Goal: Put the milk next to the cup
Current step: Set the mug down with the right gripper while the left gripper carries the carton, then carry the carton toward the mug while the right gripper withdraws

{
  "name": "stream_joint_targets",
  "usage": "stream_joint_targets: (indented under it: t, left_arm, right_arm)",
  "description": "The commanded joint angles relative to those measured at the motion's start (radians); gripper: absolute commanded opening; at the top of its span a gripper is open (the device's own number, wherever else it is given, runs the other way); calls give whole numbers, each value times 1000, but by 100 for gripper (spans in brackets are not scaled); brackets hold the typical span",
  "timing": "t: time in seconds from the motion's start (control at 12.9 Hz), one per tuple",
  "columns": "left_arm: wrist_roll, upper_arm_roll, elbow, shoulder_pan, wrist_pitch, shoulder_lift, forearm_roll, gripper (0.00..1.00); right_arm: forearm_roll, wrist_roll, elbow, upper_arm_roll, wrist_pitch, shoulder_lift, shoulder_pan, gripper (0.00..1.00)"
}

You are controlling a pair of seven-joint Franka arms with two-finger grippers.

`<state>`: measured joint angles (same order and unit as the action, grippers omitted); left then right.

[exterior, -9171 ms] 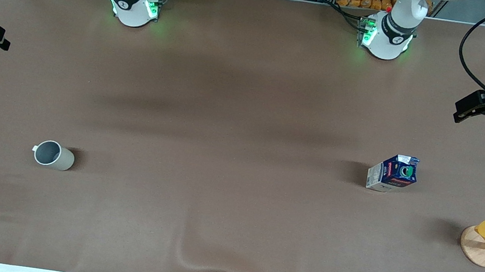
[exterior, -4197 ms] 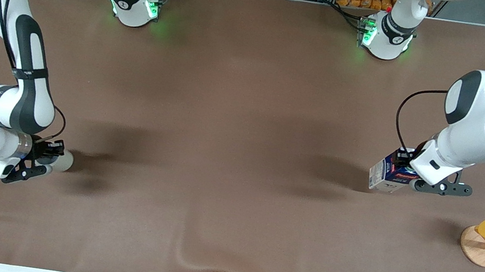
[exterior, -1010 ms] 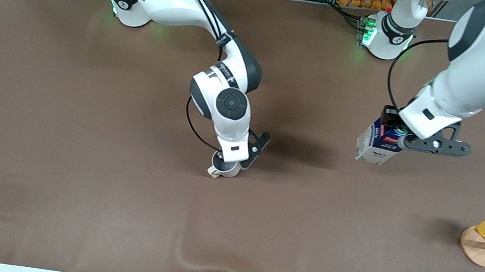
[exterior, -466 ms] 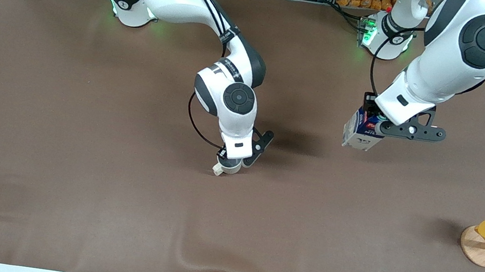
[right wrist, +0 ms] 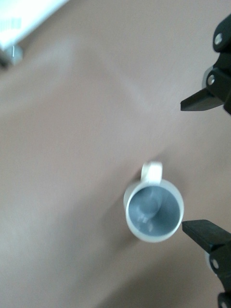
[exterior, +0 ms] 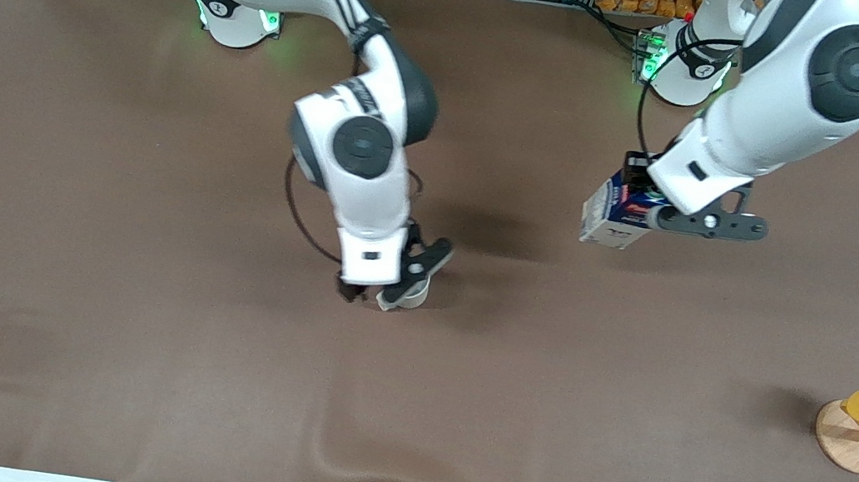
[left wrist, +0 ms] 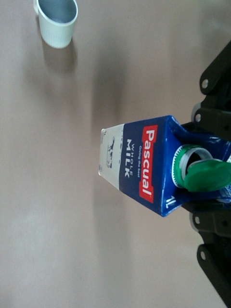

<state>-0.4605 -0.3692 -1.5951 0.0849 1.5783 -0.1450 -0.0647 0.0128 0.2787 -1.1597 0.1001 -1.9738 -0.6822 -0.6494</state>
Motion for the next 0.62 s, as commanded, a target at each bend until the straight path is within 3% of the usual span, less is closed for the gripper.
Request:
stream_joint_targets:
  t: [0.0,0.31,0.54]
  left_arm:
    - [-131,-2,82,91,34,-106,-9,48]
    - [-286,0,199,209,107,-266,-9,48]
    - [-343,12,211,303,163,-332,2,51]
  right_arm:
    - [-1,-13,-193,-16,-5,175,80,100]
    - [-2,-13,-452,-16,-3,422,197,100]
    - [-2,-13,-607,-29,28,605,321,100]
